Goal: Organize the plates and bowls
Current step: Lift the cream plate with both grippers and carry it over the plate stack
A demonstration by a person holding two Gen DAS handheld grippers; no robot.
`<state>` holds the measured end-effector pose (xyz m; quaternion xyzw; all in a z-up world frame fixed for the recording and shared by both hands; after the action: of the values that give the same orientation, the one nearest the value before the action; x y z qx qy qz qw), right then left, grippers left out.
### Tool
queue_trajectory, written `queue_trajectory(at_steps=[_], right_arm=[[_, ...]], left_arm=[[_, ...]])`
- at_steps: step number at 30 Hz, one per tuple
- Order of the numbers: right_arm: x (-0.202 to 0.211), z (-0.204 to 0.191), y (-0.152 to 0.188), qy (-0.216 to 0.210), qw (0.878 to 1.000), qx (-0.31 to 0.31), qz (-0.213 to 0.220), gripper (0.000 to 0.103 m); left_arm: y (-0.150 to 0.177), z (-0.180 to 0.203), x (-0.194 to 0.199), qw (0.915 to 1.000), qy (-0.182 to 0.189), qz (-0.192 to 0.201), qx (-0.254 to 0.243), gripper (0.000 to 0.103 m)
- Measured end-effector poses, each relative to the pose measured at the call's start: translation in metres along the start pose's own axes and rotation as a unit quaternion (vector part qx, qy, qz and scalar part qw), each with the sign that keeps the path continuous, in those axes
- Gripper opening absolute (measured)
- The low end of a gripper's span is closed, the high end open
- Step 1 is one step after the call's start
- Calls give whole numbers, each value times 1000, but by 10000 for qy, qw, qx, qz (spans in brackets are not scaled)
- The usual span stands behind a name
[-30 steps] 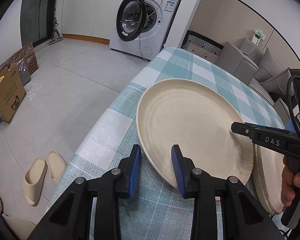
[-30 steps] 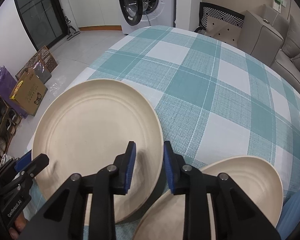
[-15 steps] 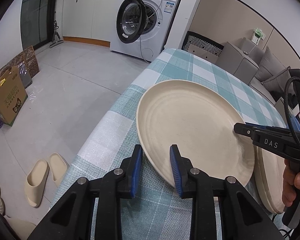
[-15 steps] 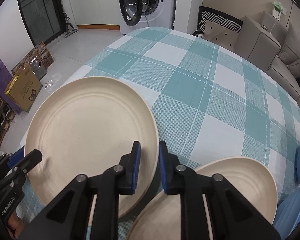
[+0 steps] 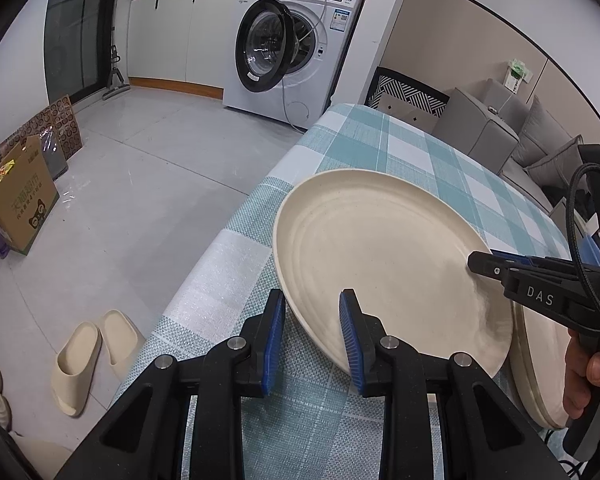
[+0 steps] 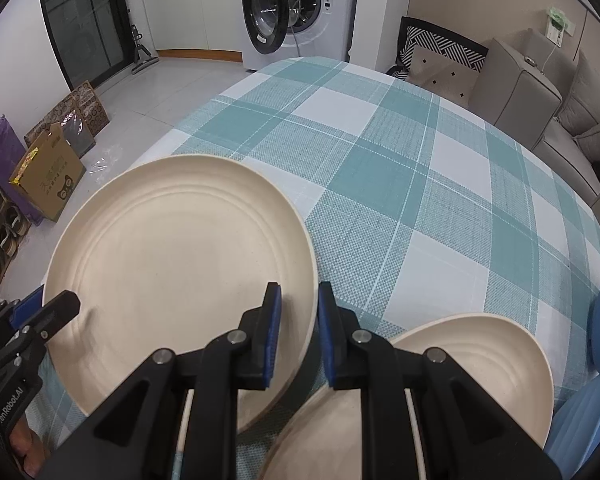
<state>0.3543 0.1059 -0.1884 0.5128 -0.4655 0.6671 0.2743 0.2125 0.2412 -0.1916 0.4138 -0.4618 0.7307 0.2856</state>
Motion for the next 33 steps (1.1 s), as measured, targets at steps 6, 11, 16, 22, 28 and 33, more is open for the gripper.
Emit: queue_trajectory(at_steps=[6, 11, 16, 22, 28, 33], right_arm=[[4, -1, 0, 2, 10000, 22, 53, 17], [8, -2, 0, 9, 9999, 39, 139, 17], [15, -1, 2, 6, 9998, 21, 205, 17], [28, 0, 5, 23, 9995, -19, 321, 17], [42, 2, 10, 17, 9990, -54, 439, 17], [53, 4, 14, 40, 9985, -79, 541, 17]], left_arm=[[-2, 0, 6, 10000, -17, 83, 0, 29], [-4, 1, 11, 9999, -26, 139, -17, 29], [-5, 3, 17, 9998, -19, 194, -48, 29], [-7, 8, 32, 9994, -22, 336, -122, 29], [-9, 14, 45, 9987, -25, 467, -217, 29], [-8, 19, 54, 9982, -28, 537, -273, 29]])
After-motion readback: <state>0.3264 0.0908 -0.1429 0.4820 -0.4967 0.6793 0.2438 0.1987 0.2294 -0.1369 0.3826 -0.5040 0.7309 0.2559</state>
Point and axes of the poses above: each gripper's, at about its wrist camera, not at the fingertips, and x roughly against the way its jaws point, z to its right, y to its underside, the point moved 7 cm from there along -x, roughly the way its jaws point, and after that the axes turned 13 degrees about -z, right-handed, at the moved point
